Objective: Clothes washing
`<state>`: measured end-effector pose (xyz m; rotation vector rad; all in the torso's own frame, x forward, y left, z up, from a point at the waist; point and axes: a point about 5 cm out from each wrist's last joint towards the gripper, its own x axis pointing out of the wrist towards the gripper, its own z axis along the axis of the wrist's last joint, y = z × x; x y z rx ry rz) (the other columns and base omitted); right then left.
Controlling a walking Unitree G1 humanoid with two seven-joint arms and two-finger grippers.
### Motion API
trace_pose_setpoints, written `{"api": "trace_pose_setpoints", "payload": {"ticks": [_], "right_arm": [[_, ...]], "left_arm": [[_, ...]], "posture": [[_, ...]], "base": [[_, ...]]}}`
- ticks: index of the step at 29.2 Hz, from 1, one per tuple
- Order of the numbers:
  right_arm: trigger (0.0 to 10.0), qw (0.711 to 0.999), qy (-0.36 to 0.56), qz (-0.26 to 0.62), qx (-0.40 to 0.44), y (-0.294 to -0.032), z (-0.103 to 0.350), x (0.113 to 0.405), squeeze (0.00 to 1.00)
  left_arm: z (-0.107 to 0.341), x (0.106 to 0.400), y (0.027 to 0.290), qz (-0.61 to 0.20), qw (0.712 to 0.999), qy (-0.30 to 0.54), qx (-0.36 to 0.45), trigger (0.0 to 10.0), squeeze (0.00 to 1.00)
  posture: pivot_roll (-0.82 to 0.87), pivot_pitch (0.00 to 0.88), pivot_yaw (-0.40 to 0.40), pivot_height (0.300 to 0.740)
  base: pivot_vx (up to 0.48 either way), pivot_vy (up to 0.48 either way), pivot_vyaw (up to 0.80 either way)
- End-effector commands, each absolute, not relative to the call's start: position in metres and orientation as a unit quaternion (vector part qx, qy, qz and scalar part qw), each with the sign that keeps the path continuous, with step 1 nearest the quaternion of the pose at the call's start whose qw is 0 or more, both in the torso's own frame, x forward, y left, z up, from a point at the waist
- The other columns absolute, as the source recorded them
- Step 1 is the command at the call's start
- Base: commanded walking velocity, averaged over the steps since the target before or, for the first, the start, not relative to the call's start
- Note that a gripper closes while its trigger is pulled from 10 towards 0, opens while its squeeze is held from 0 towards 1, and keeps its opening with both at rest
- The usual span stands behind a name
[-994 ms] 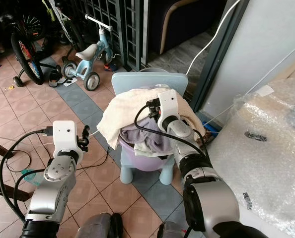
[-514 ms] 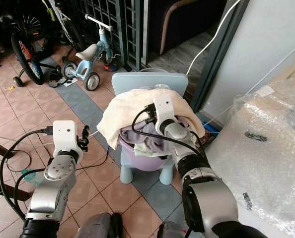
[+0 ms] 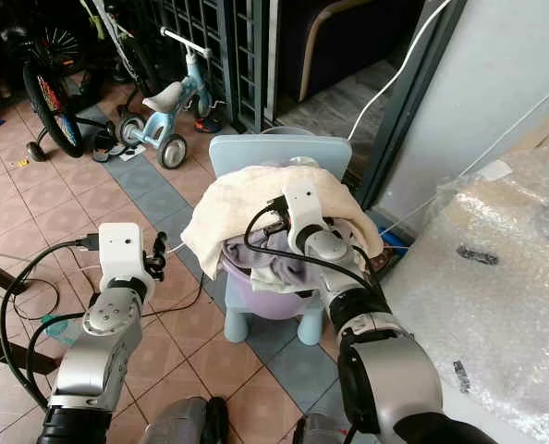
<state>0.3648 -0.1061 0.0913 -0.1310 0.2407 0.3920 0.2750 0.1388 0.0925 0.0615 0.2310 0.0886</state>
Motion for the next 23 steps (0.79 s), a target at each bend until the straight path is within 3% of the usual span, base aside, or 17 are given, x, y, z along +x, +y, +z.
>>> {"api": "trace_pose_setpoints", "payload": {"ticks": [1,4,6,15,23], "right_arm": [[0.0,0.974,0.113,0.185,-0.058,-0.106,0.096,0.368,0.0],[0.0,0.98,0.088,0.173,-0.043,-0.107,0.105,0.372,0.0],[0.0,0.988,0.019,0.15,0.018,-0.11,0.13,0.379,0.0],[0.0,0.984,-0.128,0.099,0.075,-0.125,0.198,0.395,0.0],[0.0,0.982,-0.141,0.109,0.068,-0.131,0.207,0.395,0.0]], "left_arm": [[0.091,0.276,0.139,0.043,0.992,0.117,0.034,10.0,0.0],[0.092,0.277,0.138,0.043,0.992,0.116,0.033,10.0,0.0],[0.091,0.276,0.137,0.043,0.992,0.116,0.032,10.0,0.0],[0.091,0.277,0.136,0.043,0.992,0.115,0.03,10.0,0.0],[0.09,0.276,0.135,0.044,0.992,0.115,0.03,10.0,0.0]], "posture": [[0.09,0.068,-0.005,0.74],[0.08,0.067,-0.005,0.74],[0.08,0.062,-0.009,0.74],[0.08,0.055,-0.007,0.74],[0.08,0.05,-0.008,0.74]], "base": [[0.0,0.0,0.0],[0.0,0.0,0.0],[0.0,0.0,0.0],[0.0,0.0,0.0],[0.0,0.0,0.0]]}}
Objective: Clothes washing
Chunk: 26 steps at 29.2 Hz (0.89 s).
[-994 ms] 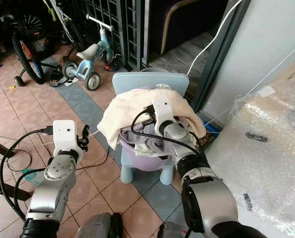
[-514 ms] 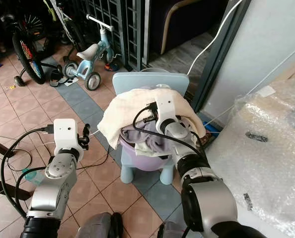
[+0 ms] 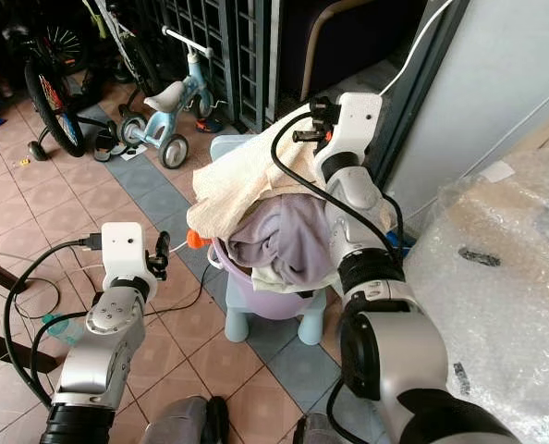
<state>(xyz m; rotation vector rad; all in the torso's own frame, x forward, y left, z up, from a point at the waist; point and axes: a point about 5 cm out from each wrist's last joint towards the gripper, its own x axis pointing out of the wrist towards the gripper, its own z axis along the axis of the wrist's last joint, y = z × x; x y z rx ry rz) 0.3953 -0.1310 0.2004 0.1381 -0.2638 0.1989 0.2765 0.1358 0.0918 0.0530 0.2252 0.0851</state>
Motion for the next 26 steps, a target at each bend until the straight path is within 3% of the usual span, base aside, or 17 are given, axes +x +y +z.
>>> {"api": "trace_pose_setpoints", "payload": {"ticks": [1,5,6,7,8,10,16,21,26], "right_arm": [[0.0,0.983,-0.127,0.119,0.056,-0.13,0.199,0.394,0.0],[0.0,0.982,-0.057,0.173,0.047,-0.121,0.174,0.39,0.0],[0.0,0.978,-0.027,0.206,0.014,-0.116,0.158,0.384,0.09],[0.0,0.973,-0.002,0.229,-0.039,-0.115,0.143,0.378,1.0],[4.1,0.971,0.007,0.232,-0.054,-0.116,0.137,0.376,1.0],[10.0,0.97,0.026,0.23,-0.073,-0.118,0.129,0.374,1.0],[10.0,0.972,0.023,0.22,-0.078,-0.12,0.131,0.374,1.0],[10.0,0.971,-0.071,0.217,-0.076,-0.114,0.161,0.377,1.0],[10.0,0.967,-0.076,0.23,-0.075,-0.109,0.162,0.376,1.0]], "left_arm": [[0.09,0.276,0.135,0.043,0.992,0.114,0.031,10.0,0.0],[0.09,0.277,0.135,0.042,0.992,0.114,0.031,10.0,0.0],[0.09,0.276,0.135,0.041,0.992,0.114,0.032,10.0,0.0],[0.09,0.276,0.135,0.041,0.992,0.115,0.032,10.0,0.0],[0.09,0.276,0.135,0.041,0.992,0.115,0.032,10.0,0.0],[0.09,0.276,0.136,0.041,0.992,0.115,0.033,10.0,0.0],[0.09,0.276,0.136,0.039,0.992,0.115,0.035,10.0,0.0],[0.091,0.276,0.137,0.041,0.992,0.114,0.037,10.0,0.0],[0.091,0.276,0.137,0.042,0.992,0.115,0.037,10.0,0.0]], "posture": [[0.08,0.049,-0.009,0.74],[0.08,0.048,-0.009,0.74],[0.08,0.047,-0.008,0.74],[0.08,0.047,-0.008,0.74],[0.08,0.048,-0.006,0.74],[0.08,0.048,-0.004,0.74],[0.08,0.052,0.002,0.74],[0.08,0.057,0.003,0.74],[0.08,0.06,0.003,0.74]], "base": [[0.0,0.0,0.0],[0.0,0.0,0.0],[0.0,0.0,0.0],[0.0,0.0,0.0],[0.0,0.0,0.0],[0.0,0.0,0.0],[0.0,0.0,0.0],[0.0,0.0,0.0],[0.0,0.0,0.0]]}}
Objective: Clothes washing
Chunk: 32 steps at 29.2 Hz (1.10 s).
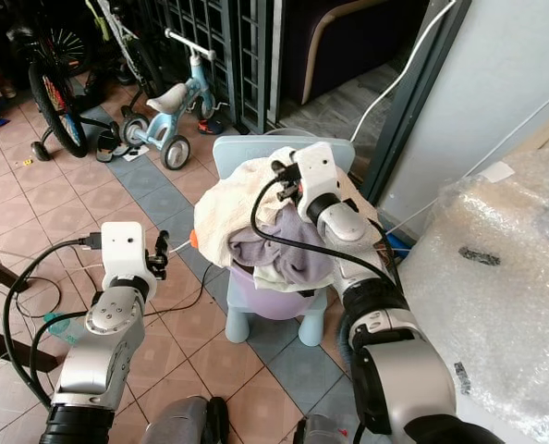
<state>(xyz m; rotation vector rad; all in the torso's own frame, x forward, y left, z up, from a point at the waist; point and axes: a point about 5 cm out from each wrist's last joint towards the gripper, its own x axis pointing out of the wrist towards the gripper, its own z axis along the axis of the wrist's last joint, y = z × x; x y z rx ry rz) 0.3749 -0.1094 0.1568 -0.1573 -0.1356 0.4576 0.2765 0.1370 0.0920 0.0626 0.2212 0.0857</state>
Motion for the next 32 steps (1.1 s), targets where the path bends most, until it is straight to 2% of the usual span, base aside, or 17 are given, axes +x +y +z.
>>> {"api": "trace_pose_setpoints", "payload": {"ticks": [1,4,5,10,15,16,17,23,32], "right_arm": [[10.0,0.965,-0.061,0.237,-0.096,-0.105,0.155,0.374,1.0],[10.0,0.96,-0.029,0.242,-0.14,-0.101,0.14,0.371,1.0],[10.0,0.957,0.007,0.233,-0.171,-0.099,0.125,0.369,1.0],[10.0,0.952,0.062,0.227,-0.195,-0.101,0.106,0.365,1.0],[10.0,0.949,0.08,0.216,-0.216,-0.104,0.097,0.363,1.0],[4.8,0.948,0.082,0.215,-0.221,-0.104,0.096,0.362,0.96],[0.0,0.947,0.083,0.214,-0.223,-0.104,0.095,0.362,0.0],[0.0,0.952,0.077,0.194,-0.225,-0.109,0.096,0.364,0.0],[0.0,0.965,0.106,0.151,-0.184,-0.12,0.09,0.364,0.0]], "left_arm": [[0.091,0.276,0.137,0.042,0.992,0.115,0.037,10.0,0.0],[0.09,0.276,0.137,0.041,0.992,0.115,0.036,10.0,0.0],[0.09,0.276,0.136,0.039,0.992,0.115,0.036,10.0,0.0],[0.091,0.277,0.135,0.038,0.992,0.115,0.036,10.0,0.0],[0.091,0.277,0.135,0.04,0.992,0.114,0.035,10.0,0.0],[0.091,0.277,0.135,0.041,0.992,0.114,0.034,10.0,0.0],[0.091,0.278,0.135,0.042,0.992,0.114,0.034,10.0,0.0],[0.091,0.279,0.134,0.043,0.992,0.113,0.032,10.0,0.0],[0.092,0.28,0.134,0.041,0.992,0.111,0.032,10.0,0.0]], "posture": [[0.08,0.061,0.004,0.74],[0.08,0.062,0.006,0.74],[0.08,0.062,0.006,0.74],[0.08,0.061,0.003,0.74],[0.08,0.059,-0.003,0.74],[0.08,0.059,-0.003,0.74],[0.08,0.057,-0.006,0.74],[0.08,0.054,-0.006,0.74],[0.07,0.05,-0.005,0.74]], "base": [[0.0,0.0,0.0],[0.0,0.0,0.0],[0.0,0.0,0.0],[0.0,0.0,0.0],[0.0,0.0,0.0],[0.0,0.0,0.0],[0.0,0.0,0.0],[0.0,0.0,0.0],[0.0,0.0,0.0]]}}
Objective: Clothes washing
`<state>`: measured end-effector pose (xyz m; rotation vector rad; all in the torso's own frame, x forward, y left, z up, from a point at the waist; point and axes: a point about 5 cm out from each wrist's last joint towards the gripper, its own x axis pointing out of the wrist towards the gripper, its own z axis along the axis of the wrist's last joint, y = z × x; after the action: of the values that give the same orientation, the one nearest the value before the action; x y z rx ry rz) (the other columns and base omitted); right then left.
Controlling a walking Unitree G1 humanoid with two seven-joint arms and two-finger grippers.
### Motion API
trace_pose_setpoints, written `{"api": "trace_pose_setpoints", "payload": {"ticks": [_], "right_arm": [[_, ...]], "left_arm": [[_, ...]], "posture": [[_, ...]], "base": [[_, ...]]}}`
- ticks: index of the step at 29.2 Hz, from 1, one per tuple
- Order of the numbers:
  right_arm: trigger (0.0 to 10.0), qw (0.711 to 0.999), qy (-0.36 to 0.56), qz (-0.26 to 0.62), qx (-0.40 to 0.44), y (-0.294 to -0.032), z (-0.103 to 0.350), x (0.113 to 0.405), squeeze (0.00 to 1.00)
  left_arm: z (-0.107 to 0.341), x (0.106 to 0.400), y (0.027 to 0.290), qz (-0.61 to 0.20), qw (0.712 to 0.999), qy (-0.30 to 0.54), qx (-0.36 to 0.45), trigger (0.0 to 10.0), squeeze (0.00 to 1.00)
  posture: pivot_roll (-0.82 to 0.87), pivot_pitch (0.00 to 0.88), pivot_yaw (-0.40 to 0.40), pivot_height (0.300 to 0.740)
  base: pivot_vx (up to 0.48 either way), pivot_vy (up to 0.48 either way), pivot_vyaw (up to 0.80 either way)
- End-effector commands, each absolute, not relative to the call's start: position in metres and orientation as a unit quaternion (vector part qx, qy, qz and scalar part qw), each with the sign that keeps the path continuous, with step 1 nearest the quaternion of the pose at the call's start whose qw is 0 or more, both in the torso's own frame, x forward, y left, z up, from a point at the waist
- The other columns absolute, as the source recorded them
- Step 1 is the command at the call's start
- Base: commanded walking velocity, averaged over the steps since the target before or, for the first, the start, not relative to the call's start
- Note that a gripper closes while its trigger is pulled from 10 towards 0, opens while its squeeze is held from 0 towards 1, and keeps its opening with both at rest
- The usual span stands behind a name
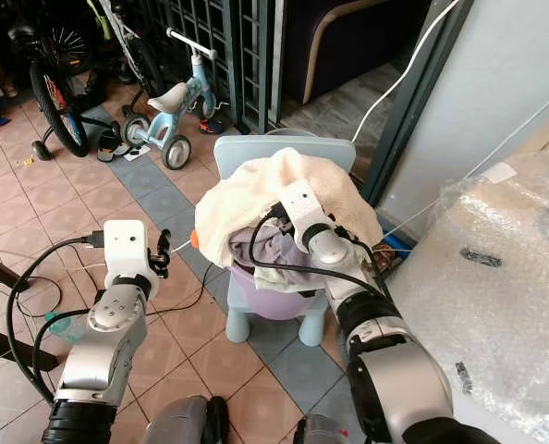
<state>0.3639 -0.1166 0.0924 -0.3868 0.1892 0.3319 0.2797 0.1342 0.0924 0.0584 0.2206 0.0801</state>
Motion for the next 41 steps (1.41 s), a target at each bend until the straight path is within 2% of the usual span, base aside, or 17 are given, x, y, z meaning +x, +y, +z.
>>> {"api": "trace_pose_setpoints", "payload": {"ticks": [1,8,18,25,31,36,37,38,41], "right_arm": [[0.0,0.966,0.109,0.149,-0.179,-0.121,0.089,0.364,0.0],[0.0,0.969,0.125,0.145,-0.156,-0.121,0.084,0.362,0.0],[0.0,0.987,0.107,0.11,-0.038,-0.123,0.093,0.366,0.0],[0.0,0.995,-0.041,0.074,0.061,-0.138,0.148,0.38,0.0],[0.0,0.993,-0.088,0.05,0.052,-0.154,0.17,0.382,0.0],[0.0,0.992,-0.106,0.047,0.04,-0.163,0.169,0.373,0.0],[7.7,0.993,-0.108,0.045,0.035,-0.166,0.168,0.37,0.0],[10.0,0.993,-0.105,0.045,0.033,-0.169,0.166,0.366,0.0],[10.0,0.994,-0.091,0.054,0.016,-0.17,0.158,0.358,0.0]], "left_arm": [[0.092,0.28,0.134,0.041,0.992,0.111,0.032,10.0,0.0],[0.092,0.281,0.134,0.04,0.993,0.11,0.032,10.0,0.0],[0.094,0.282,0.131,0.032,0.994,0.099,0.025,10.0,0.0],[0.1,0.287,0.127,0.027,0.996,0.084,0.022,10.0,0.0],[0.106,0.289,0.125,0.018,0.998,0.064,0.019,10.0,0.0],[0.105,0.289,0.129,0.024,0.997,0.065,0.016,10.0,0.0],[0.104,0.289,0.13,0.025,0.998,0.064,0.015,10.0,0.0],[0.105,0.289,0.131,0.026,0.998,0.063,0.014,10.0,0.0],[0.105,0.29,0.132,0.027,0.998,0.061,0.013,10.0,0.0]], "posture": [[0.07,0.051,-0.005,0.74],[0.08,0.052,-0.004,0.74],[0.07,0.05,-0.003,0.74],[0.05,0.042,0.001,0.74],[0.05,0.043,0.004,0.74],[0.04,0.041,0.003,0.74],[0.04,0.041,0.004,0.74],[0.04,0.04,0.006,0.74],[0.03,0.04,0.01,0.74]], "base": [[0.0,0.0,0.0],[0.0,0.0,0.0],[0.0,0.0,0.0],[0.0,0.0,0.0],[0.0,0.0,0.0],[0.0,0.0,0.0],[0.0,0.0,0.0],[0.0,0.0,0.0],[0.0,0.0,0.0]]}}
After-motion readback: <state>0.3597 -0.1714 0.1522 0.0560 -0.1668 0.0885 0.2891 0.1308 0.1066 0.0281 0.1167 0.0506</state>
